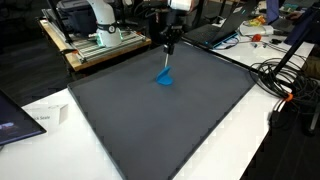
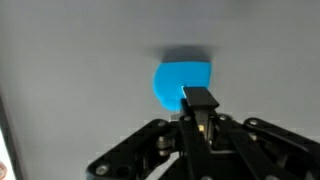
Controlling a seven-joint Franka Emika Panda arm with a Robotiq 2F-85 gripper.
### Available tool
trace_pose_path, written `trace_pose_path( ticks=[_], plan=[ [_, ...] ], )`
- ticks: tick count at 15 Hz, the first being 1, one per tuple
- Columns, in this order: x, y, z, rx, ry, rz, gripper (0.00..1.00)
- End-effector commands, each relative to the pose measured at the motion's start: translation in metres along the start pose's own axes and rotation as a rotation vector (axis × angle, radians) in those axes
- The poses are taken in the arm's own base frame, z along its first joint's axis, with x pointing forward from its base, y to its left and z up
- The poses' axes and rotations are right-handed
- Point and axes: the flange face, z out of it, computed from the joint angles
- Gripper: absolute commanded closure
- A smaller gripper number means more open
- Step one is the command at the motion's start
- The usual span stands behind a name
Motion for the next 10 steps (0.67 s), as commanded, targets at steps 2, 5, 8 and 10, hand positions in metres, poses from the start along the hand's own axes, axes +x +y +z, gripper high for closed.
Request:
trace_pose_path(
  ticks=[2,5,8,10],
  plan=[
    [-0.013,0.001,-0.023,-0.01,-0.007,-0.017,0.97],
    [-0.014,-0.002,-0.031,-0.011,0.001,-0.024,0.97],
    [-0.009,-0.007,-0.037,0.002,0.025,-0.022,0.97],
    [-0.004,-0.012,-0.04,-0.011,0.06,-0.011,0.97]
  ],
)
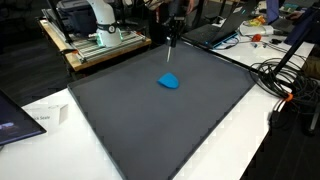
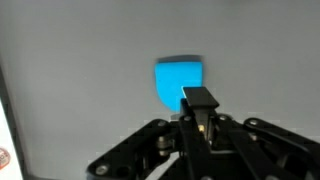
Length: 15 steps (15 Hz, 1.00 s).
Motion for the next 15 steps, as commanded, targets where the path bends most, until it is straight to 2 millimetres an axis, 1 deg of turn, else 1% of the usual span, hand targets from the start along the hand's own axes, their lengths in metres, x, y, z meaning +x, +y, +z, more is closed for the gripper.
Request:
trace_pose_path(
  ticks=[1,5,8,10,15],
  plan=[
    [0.005,-0.005,-0.011,-0.025,0.067,0.014,0.97],
    [0.019,-0.023,-0.022,-0.096,0.166,0.028,0.97],
    [0.028,-0.036,-0.027,-0.146,0.205,0.044,0.97],
    [0.035,-0.049,-0.025,-0.165,0.215,0.048,0.97],
    [0.051,-0.081,-0.008,-0.23,0.243,0.08,0.97]
  ],
)
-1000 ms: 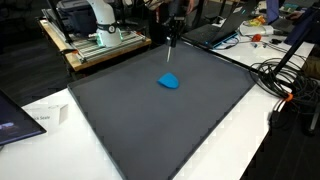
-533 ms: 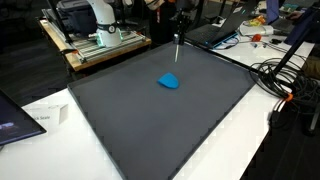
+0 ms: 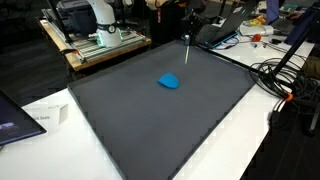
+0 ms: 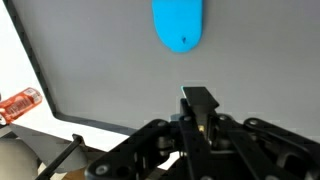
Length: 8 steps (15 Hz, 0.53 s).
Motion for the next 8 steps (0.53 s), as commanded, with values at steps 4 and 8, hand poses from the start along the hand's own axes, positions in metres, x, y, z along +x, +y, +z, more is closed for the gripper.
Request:
trace_pose_path(
  ticks=[4,8],
  plan=[
    [0.007,-0.026,0.017,-0.068,-0.004,0.037,0.88],
    [0.011,-0.036,0.029,-0.068,-0.021,0.034,0.88]
  ],
)
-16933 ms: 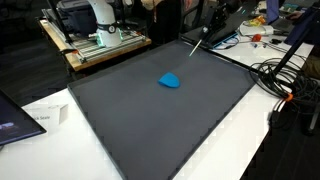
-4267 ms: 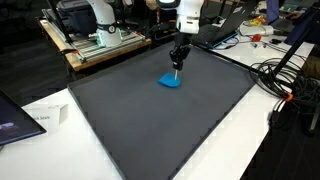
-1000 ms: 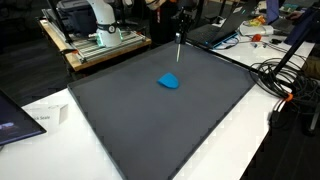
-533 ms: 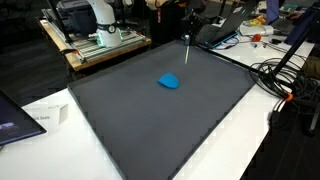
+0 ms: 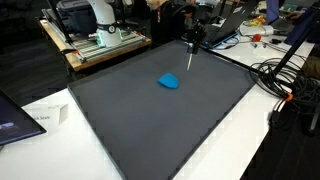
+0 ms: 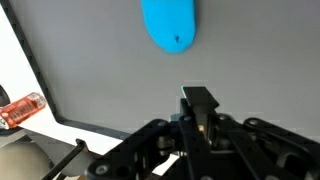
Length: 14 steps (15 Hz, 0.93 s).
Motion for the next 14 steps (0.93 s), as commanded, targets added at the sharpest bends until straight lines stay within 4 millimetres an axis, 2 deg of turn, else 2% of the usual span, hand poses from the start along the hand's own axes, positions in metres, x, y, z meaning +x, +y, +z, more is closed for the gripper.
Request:
trace_pose_path(
  ticks=[1,3,4,14],
  plan=[
    [0.001,0.0,-0.001,0.0,0.0,0.001,0.88],
    [0.002,0.0,-0.001,0.001,0.001,0.001,0.88],
    [0.002,0.0,-0.001,0.0,0.001,0.001,0.97],
    [0.0,-0.082,0.009,-0.278,-0.053,-0.031,0.97]
  ],
)
